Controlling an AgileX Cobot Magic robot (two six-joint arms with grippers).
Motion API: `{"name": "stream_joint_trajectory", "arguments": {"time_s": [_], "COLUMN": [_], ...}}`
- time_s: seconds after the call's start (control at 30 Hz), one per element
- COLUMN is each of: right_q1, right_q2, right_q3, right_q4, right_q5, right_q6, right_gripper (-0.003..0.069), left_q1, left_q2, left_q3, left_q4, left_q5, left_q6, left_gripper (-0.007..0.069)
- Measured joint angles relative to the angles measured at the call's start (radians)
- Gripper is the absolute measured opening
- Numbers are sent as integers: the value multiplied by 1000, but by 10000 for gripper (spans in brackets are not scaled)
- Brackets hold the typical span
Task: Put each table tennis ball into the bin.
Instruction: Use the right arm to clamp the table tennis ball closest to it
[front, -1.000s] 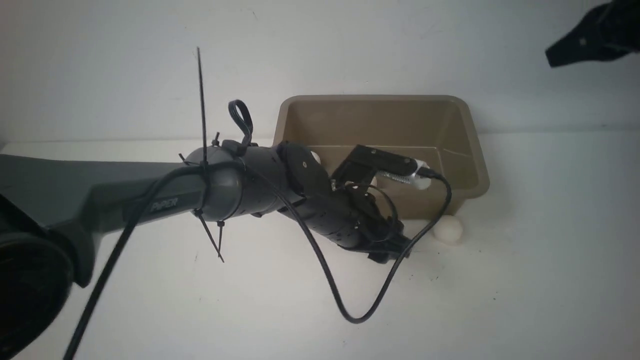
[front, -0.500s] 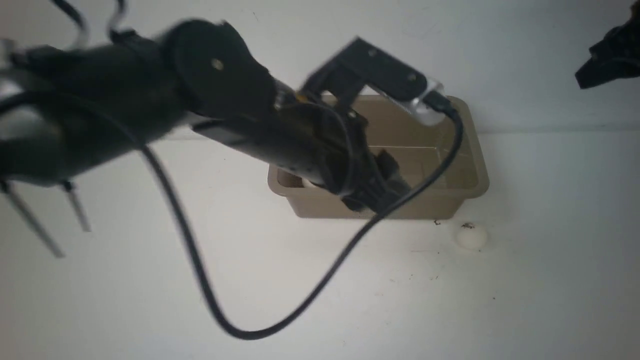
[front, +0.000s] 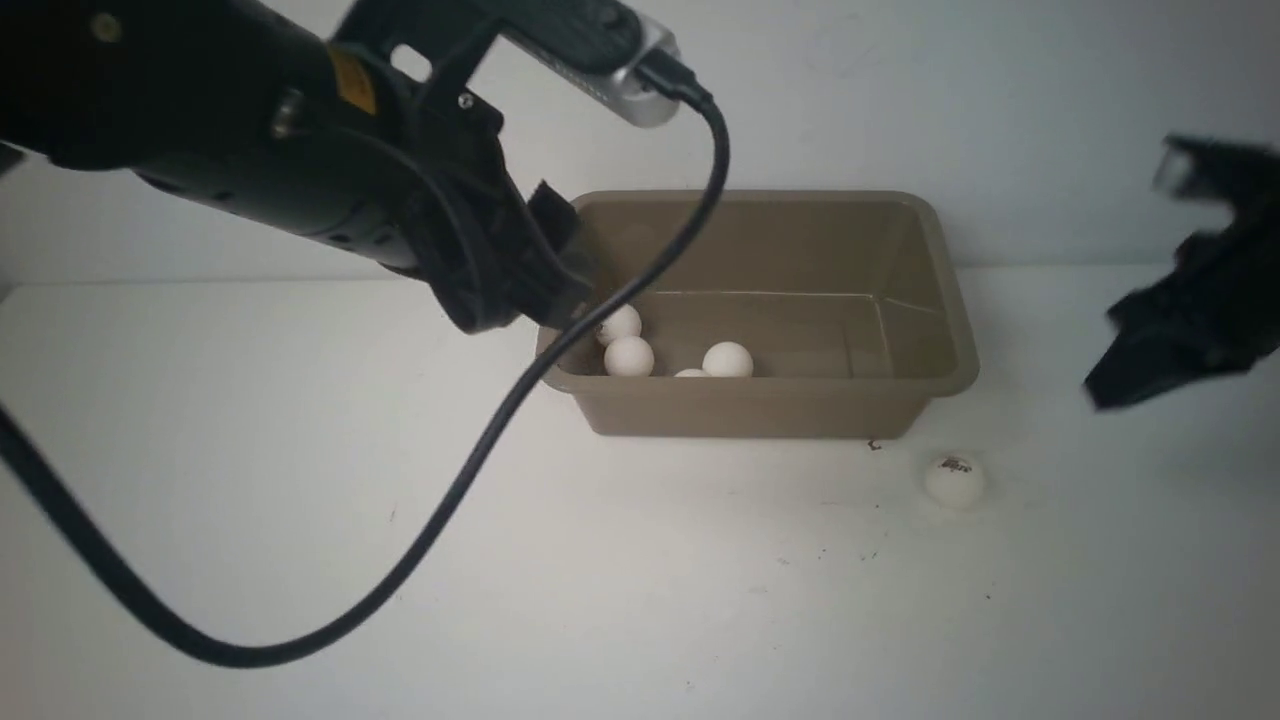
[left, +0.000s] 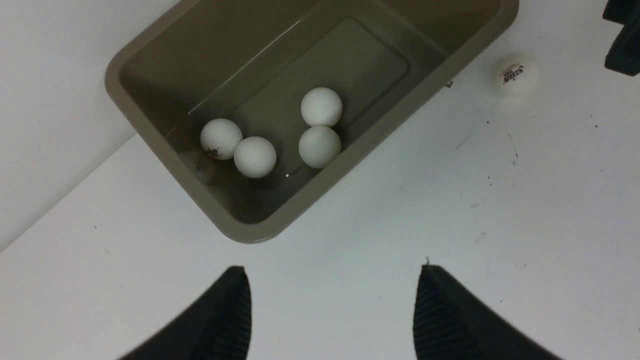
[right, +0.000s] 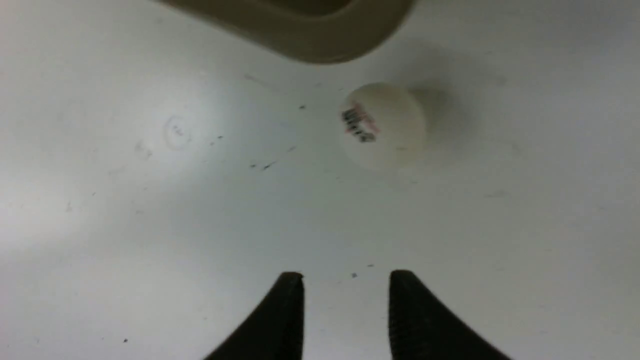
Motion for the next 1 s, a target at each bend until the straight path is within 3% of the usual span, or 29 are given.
{"name": "stream_joint_trajectory", "arguments": {"time_s": [0.17,0.33,0.7,1.0], "right_q1": [45,72,73,73], "right_q2": [-1,-1,22,59], "right_q3": [1,1,4,4], "right_q4": [-80,-103,-57,-39], "right_q5": [-65,-150,-276,-288], "right_q6": [52,87,138,141], "right_gripper": [556,566,566,566], "left_q1": [0,0,0,0], "left_q2": [0,-1,-1,-1], "left_q3": [0,0,0,0], "left_q4": [0,1,1,1], "left_q5": [7,27,28,18], "left_q6": [7,8,15,15], "left_gripper": [396,396,396,396]}}
